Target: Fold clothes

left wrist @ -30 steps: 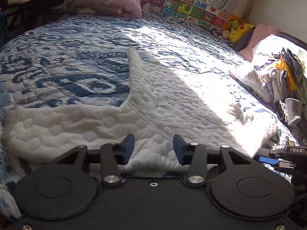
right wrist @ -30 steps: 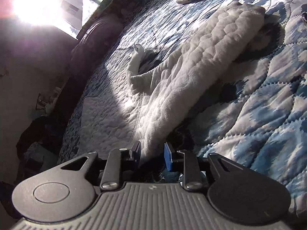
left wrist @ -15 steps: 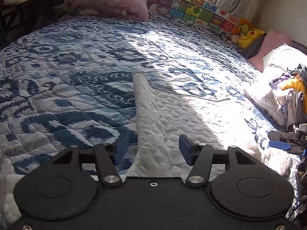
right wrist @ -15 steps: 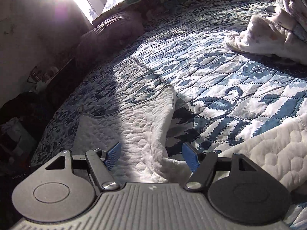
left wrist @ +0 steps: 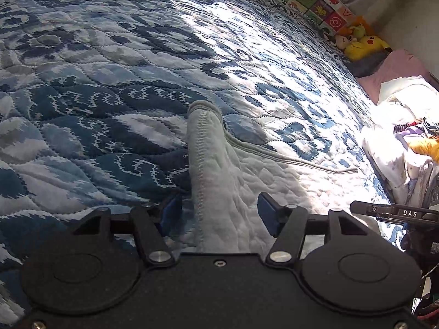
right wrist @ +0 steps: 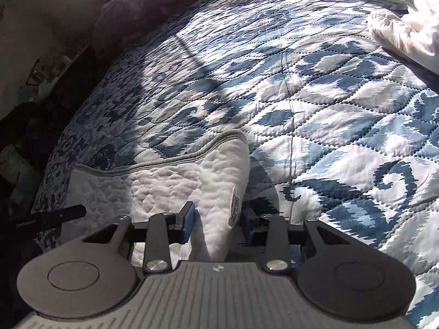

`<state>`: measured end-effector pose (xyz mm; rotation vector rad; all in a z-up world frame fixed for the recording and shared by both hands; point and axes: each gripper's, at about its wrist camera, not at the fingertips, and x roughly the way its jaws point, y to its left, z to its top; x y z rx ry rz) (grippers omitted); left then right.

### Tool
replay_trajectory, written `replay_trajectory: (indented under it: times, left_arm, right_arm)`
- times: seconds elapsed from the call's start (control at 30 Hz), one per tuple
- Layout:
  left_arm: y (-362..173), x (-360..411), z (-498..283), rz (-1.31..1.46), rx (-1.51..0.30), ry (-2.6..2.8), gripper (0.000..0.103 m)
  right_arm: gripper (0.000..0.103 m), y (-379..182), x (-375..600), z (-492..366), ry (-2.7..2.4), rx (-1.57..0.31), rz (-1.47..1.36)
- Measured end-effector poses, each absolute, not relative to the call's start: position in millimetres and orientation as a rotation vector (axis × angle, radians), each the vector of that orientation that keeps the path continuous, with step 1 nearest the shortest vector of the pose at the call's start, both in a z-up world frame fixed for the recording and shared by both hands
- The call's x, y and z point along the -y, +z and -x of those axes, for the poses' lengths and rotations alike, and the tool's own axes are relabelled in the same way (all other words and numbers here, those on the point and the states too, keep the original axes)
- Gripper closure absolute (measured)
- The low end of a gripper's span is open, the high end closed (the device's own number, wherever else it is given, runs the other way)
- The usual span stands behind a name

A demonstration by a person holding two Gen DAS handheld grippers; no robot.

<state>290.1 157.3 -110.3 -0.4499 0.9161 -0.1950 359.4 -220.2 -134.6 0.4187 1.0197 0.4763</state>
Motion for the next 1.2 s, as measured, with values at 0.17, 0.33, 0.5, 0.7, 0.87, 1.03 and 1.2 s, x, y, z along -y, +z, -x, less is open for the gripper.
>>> replay_trajectory:
  times: [0.17, 0.33, 0.5, 0.7, 0.87, 1.03, 1.2]
  left_arm:
    - [-119.9, -181.0, -284.7, 0.753, -0.829, -0.481, 0.087]
    - [-143.5, -214.1, -277.1, 0.998, -0.781, -0.510, 0.086]
    - [-141.5, -216.9, -281.7, 0.822, -0.888, -0.287, 0.074]
    - [-86.8, -191.0, -255.6, 0.504, -0.774, -0.228, 0.062]
    - [-66.6, -157.9, -221.5, 0.286, -0.731, -0.480, 0.062]
    - [-99.9, -132.3, -215.0, 0.057, -0.870, -0.375, 0.070]
    - [-95.1, -123.0, -183.4, 0.022, -0.816, -0.336, 0.070]
  right_arm:
    - [0.090, -139.2, 242.3, -360.8, 0.822, -0.892, -0.721]
    - [0.087, -149.4, 252.8, -369.6, 0.865, -0.849, -0.722]
    - [0.071, -151.5, 257.9, -370.4, 0.593, -0.898, -0.524]
    - [0.058, -107.8, 264.9, -335.7, 0.545, -0.735, -0.382]
    - [0.061, -102.1, 225.4, -288.6, 0.779, -0.781, -0.103]
    - [0.078, -133.0, 236.4, -268.4, 0.704, -0.858, -0.126]
    - [0.076, -107.1, 239.7, -238.3, 0.703, -0.754, -0.141]
